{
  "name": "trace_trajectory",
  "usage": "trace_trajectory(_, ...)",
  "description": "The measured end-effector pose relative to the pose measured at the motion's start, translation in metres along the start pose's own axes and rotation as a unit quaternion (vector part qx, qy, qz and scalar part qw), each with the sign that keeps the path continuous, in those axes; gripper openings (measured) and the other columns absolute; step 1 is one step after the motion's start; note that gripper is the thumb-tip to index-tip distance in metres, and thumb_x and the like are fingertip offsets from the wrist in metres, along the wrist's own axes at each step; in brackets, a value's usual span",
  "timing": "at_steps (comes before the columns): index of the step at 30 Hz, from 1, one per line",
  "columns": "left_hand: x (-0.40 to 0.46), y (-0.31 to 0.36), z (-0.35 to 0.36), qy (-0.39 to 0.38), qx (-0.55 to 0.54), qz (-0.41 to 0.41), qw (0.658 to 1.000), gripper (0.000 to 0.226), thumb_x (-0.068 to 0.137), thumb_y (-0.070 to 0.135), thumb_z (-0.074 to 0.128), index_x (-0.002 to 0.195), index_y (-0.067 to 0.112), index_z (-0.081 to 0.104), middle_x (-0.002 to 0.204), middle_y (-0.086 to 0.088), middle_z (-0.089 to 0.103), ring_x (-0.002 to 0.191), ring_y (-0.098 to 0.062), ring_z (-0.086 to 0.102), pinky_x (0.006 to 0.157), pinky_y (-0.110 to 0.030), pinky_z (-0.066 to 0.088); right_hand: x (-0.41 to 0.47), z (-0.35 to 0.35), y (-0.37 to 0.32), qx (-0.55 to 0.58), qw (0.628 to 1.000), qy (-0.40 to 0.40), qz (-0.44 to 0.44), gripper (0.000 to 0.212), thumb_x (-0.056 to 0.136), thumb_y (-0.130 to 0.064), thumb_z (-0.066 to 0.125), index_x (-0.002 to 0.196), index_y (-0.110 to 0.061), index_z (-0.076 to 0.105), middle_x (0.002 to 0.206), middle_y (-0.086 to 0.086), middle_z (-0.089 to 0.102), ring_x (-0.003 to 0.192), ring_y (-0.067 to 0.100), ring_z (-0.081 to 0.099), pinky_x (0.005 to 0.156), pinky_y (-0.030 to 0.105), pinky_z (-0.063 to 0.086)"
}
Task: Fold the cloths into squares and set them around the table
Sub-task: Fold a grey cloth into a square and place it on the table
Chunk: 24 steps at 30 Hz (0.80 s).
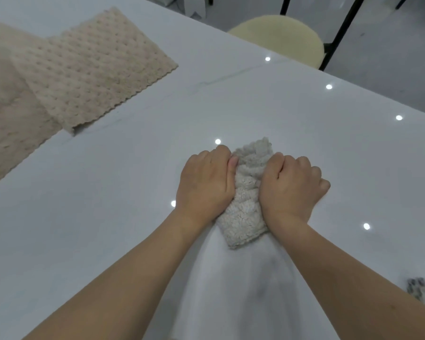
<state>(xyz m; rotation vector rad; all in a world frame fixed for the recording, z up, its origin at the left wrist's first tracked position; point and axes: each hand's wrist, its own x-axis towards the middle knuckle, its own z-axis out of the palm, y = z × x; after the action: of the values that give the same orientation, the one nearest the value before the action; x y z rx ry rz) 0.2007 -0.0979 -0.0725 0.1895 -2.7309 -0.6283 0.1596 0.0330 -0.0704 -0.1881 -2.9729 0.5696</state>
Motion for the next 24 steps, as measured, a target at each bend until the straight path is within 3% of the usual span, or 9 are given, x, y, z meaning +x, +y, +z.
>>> trace_trajectory(5, -0.002, 0.001, 0.001, 0.013, -0.007, -0.016, 1.000, 0.023, 0.100, 0.019, 0.044, 0.079, 0.010, 0.047, 0.066, -0.002, 0.045, 0.057, -0.024, 0.040, 0.055, -0.033, 0.026, 0.000, -0.001, 0.002, 0.020, 0.999, -0.009, -0.026, 0.041, 0.097, -0.041, 0.022, 0.066, -0.020, 0.040, 0.067, -0.005, 0.040, 0.072, 0.025, 0.040, 0.074, 0.038, 0.027)
trace_trajectory(8, -0.002, 0.003, 0.001, 0.020, -0.002, -0.017, 1.000, 0.024, 0.101, 0.019, 0.043, 0.079, 0.009, 0.047, 0.065, -0.003, 0.045, 0.056, -0.026, 0.041, 0.055, -0.034, 0.032, 0.002, -0.005, 0.004, 0.037, 0.996, -0.061, -0.051, 0.049, 0.095, -0.046, 0.018, 0.057, -0.021, 0.036, 0.067, -0.006, 0.040, 0.078, 0.024, 0.040, 0.076, 0.038, 0.025)
trace_trajectory(10, -0.003, 0.004, 0.002, 0.029, 0.012, -0.022, 0.999, 0.023, 0.101, 0.019, 0.044, 0.080, 0.010, 0.047, 0.065, -0.002, 0.042, 0.055, -0.025, 0.040, 0.056, -0.033, 0.028, 0.004, -0.008, 0.011, 0.091, 0.986, -0.117, -0.069, 0.046, 0.089, -0.046, 0.021, 0.059, -0.020, 0.045, 0.069, -0.005, 0.043, 0.083, 0.022, 0.039, 0.077, 0.036, 0.019)
trace_trajectory(13, -0.006, 0.005, 0.003, 0.054, 0.028, -0.035, 0.998, 0.023, 0.102, 0.020, 0.044, 0.082, 0.010, 0.047, 0.066, 0.000, 0.041, 0.057, -0.023, 0.039, 0.056, -0.032, 0.026, 0.006, -0.019, 0.032, 0.180, 0.952, -0.209, -0.133, 0.032, 0.078, -0.043, 0.031, 0.073, -0.019, 0.053, 0.077, -0.005, 0.046, 0.089, 0.019, 0.037, 0.076, 0.034, 0.016)
trace_trajectory(15, -0.006, 0.006, 0.003, 0.075, 0.032, -0.057, 0.995, 0.023, 0.102, 0.021, 0.043, 0.083, 0.009, 0.048, 0.067, -0.002, 0.044, 0.058, -0.023, 0.041, 0.054, -0.034, 0.030, 0.009, -0.028, 0.047, 0.267, 0.913, -0.282, -0.123, 0.024, 0.076, -0.047, 0.042, 0.076, -0.026, 0.054, 0.082, -0.003, 0.053, 0.100, 0.020, 0.041, 0.086, 0.036, 0.027)
trace_trajectory(18, -0.009, 0.007, 0.004, 0.102, 0.039, -0.092, 0.990, 0.025, 0.103, 0.024, 0.039, 0.083, 0.011, 0.045, 0.068, -0.003, 0.045, 0.059, -0.024, 0.042, 0.054, -0.034, 0.028, 0.012, -0.039, 0.058, 0.373, 0.855, -0.351, -0.084, 0.029, 0.072, -0.054, 0.059, 0.086, -0.029, 0.060, 0.089, 0.013, 0.061, 0.102, 0.034, 0.054, 0.094, 0.054, 0.044)
trace_trajectory(19, -0.008, 0.007, 0.004, 0.108, 0.038, -0.100, 0.988, 0.025, 0.104, 0.025, 0.038, 0.083, 0.011, 0.044, 0.068, -0.003, 0.045, 0.059, -0.025, 0.043, 0.055, -0.034, 0.028, 0.013, -0.040, 0.059, 0.374, 0.853, -0.354, -0.089, 0.032, 0.071, -0.057, 0.062, 0.087, -0.030, 0.060, 0.088, 0.012, 0.062, 0.101, 0.033, 0.056, 0.095, 0.053, 0.045)
trace_trajectory(22, -0.007, 0.006, 0.004, 0.115, 0.040, -0.123, 0.985, 0.027, 0.104, 0.026, 0.036, 0.087, 0.008, 0.045, 0.071, -0.005, 0.047, 0.062, -0.027, 0.044, 0.055, -0.034, 0.028, 0.013, -0.031, 0.059, 0.293, 0.895, -0.308, -0.135, 0.035, 0.075, -0.061, 0.059, 0.097, -0.034, 0.059, 0.090, -0.010, 0.065, 0.106, 0.004, 0.048, 0.104, 0.037, 0.035)
trace_trajectory(24, -0.009, 0.007, 0.005, 0.113, 0.036, -0.140, 0.983, 0.026, 0.105, 0.028, 0.034, 0.088, 0.010, 0.043, 0.073, -0.005, 0.048, 0.064, -0.027, 0.045, 0.056, -0.034, 0.029, 0.012, -0.029, 0.054, 0.267, 0.909, -0.287, -0.144, 0.036, 0.077, -0.059, 0.058, 0.102, -0.034, 0.058, 0.094, -0.012, 0.066, 0.109, 0.007, 0.044, 0.101, 0.020, 0.024)
